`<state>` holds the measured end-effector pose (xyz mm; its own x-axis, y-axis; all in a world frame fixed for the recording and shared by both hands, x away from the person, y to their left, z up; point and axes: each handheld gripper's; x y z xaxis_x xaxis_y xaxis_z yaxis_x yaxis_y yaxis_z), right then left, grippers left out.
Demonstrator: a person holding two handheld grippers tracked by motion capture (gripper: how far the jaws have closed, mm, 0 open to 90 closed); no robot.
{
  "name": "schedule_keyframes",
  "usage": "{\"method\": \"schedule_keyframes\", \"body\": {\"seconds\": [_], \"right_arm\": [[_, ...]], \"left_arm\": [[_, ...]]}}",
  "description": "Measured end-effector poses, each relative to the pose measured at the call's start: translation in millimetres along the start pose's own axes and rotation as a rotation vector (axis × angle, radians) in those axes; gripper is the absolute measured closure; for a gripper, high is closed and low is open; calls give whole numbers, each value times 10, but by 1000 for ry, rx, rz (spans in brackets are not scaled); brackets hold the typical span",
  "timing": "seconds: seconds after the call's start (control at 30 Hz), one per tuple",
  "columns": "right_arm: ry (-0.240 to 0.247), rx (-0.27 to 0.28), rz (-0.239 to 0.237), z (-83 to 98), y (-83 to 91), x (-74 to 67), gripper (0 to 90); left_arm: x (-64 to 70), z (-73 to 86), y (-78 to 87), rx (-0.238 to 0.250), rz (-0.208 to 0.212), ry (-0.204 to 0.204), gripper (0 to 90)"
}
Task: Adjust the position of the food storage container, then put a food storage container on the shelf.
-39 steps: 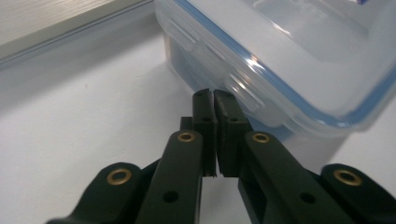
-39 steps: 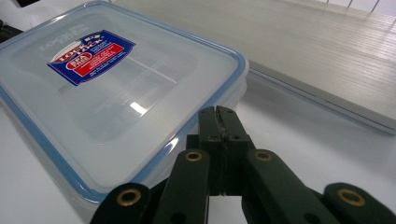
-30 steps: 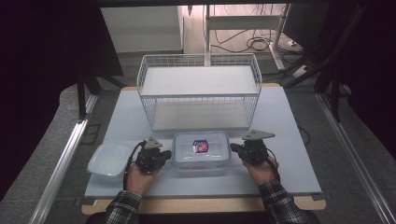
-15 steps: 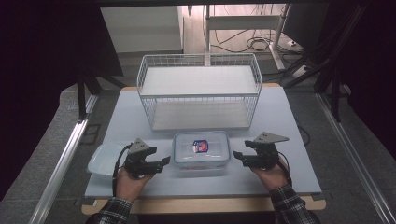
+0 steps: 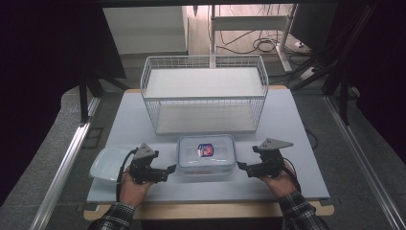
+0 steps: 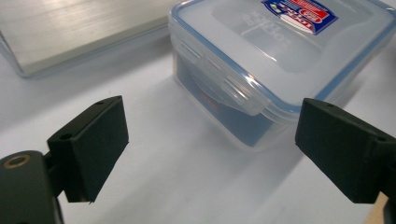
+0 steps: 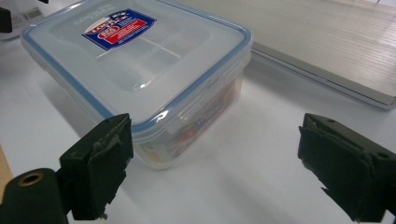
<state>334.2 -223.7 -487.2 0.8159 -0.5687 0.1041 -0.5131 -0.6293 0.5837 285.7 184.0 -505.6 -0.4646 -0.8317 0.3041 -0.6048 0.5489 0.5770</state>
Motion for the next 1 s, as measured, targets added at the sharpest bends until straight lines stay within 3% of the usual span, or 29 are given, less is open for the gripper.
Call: {"method": "schedule_keyframes", "body": {"seconds": [0.2, 0.3, 0.37, 0.47, 0.63, 0.8, 1.0], "right_arm": [[-18, 10, -2, -42, -20, 4, 29], [-30, 4, -1, -71, -25, 11, 20], [-70, 6, -21, -101, -29, 37, 23], [-77, 12, -33, -125, -35, 46, 32], [-85, -18, -44, -174, -68, 33, 65], [-88, -52, -73, -202, -98, 37, 109], [-88, -42, -116, -295, -133, 73, 146]], "left_arm": [[30, -13, -68, 16, -17, -41, 70], [37, -39, -84, 1, -11, -25, 62], [39, -65, -69, 2, 5, -6, 59], [41, -111, -38, 6, 34, 5, 52], [63, -141, -56, -38, 7, 5, 102], [60, -192, -63, -46, 46, 38, 131], [19, -314, -137, -60, 85, 56, 137]]}}
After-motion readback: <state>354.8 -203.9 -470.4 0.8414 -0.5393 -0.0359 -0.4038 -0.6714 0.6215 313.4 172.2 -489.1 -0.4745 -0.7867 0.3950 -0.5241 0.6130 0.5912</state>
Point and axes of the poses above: each handheld gripper's, and its own axes: y roughly backward along the jaws, z roughly out of its underside, x roughly to its right, and after that the axes turned 12 degrees about y, right-handed
